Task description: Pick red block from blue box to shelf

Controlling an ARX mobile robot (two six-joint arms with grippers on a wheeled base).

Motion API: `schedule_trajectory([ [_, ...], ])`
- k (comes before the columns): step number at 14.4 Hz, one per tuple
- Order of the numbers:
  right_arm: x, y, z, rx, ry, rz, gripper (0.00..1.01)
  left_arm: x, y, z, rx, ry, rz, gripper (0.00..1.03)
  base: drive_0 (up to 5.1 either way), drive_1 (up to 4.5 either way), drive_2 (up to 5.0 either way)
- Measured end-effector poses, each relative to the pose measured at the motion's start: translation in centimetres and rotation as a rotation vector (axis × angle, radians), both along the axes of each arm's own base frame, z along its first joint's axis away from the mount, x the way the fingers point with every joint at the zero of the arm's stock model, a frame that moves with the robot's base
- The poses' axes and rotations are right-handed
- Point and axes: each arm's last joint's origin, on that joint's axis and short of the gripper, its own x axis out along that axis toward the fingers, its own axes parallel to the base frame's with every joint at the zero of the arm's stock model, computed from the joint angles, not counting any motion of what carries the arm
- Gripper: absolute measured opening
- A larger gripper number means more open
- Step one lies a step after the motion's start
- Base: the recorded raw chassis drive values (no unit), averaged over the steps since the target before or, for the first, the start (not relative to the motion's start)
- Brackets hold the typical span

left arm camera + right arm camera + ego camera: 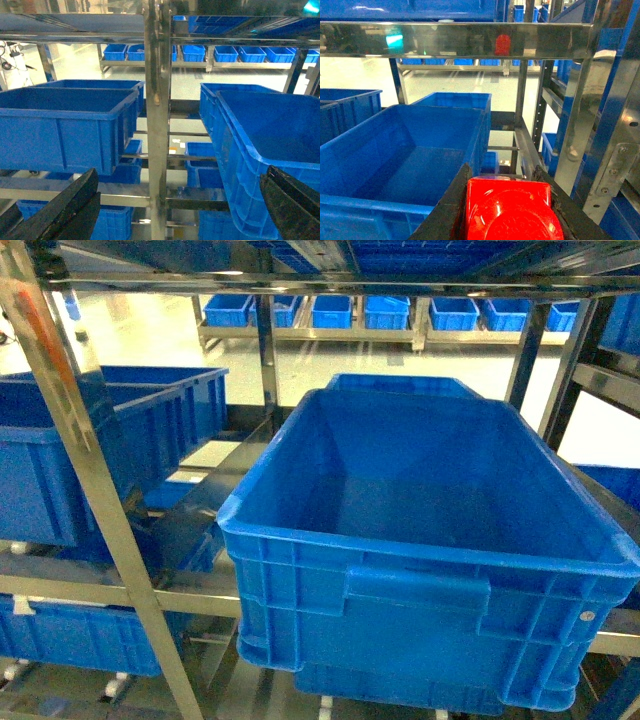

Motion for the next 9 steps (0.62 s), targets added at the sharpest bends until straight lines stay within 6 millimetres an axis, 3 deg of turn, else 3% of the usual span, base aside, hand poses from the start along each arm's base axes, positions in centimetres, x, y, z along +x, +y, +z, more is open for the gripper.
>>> schedule_trajectory([
  [3,-0.01,0.00,0.03,0.000,-0.003,0.000,0.28,0.00,0.00,0.03,0.000,-0.002,0.000,0.98,0.0,0.00,0.0],
  [9,0.06,0.00,-0.10,0.001,0.010,0.000,0.28,0.00,0.00,-0.03,0.000,0.004,0.000,0.98,0.0,4.29,-4.3],
])
